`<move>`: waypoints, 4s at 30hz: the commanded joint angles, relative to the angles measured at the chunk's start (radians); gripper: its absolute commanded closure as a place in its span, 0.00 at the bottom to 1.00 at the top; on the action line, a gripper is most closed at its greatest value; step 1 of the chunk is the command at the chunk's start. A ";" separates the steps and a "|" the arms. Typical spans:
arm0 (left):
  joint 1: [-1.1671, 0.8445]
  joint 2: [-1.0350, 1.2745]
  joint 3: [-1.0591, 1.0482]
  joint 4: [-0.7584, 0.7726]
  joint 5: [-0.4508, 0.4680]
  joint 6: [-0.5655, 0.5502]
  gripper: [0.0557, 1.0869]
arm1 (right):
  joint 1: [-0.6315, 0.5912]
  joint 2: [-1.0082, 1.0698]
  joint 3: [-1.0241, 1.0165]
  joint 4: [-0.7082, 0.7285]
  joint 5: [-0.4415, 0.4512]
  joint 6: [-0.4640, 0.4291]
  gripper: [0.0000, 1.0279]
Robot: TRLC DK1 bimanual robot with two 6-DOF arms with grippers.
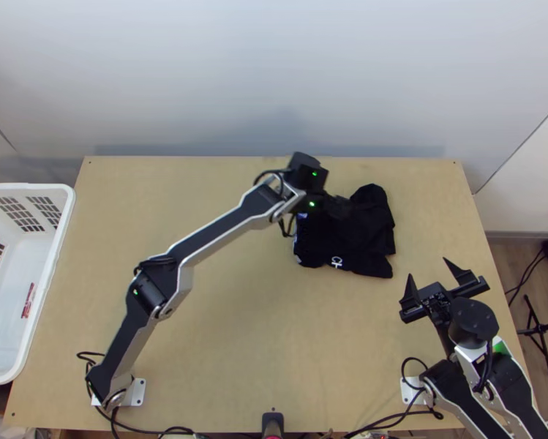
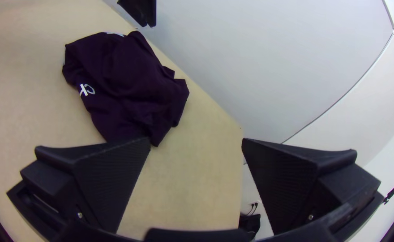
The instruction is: Fold the t-shirt
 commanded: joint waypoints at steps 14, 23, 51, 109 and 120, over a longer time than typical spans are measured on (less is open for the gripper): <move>0.012 0.052 0.009 -0.044 -0.139 0.114 0.96 | 0.006 -0.035 -0.045 0.019 0.001 -0.011 0.08; -0.046 0.113 0.015 -0.058 -0.234 0.239 0.96 | 0.012 -0.046 -0.047 0.019 0.001 -0.015 0.08; -0.276 0.217 0.092 0.366 -0.099 0.041 0.96 | -0.012 -0.240 -0.125 -0.044 0.003 -0.073 0.08; 0.107 -0.612 -0.299 -0.245 -0.215 0.326 0.06 | -0.572 0.703 0.306 -0.067 -0.862 0.545 0.04; 0.262 -0.885 -0.565 -0.228 -0.252 0.358 0.06 | -0.514 1.103 0.367 0.011 -0.997 0.683 0.04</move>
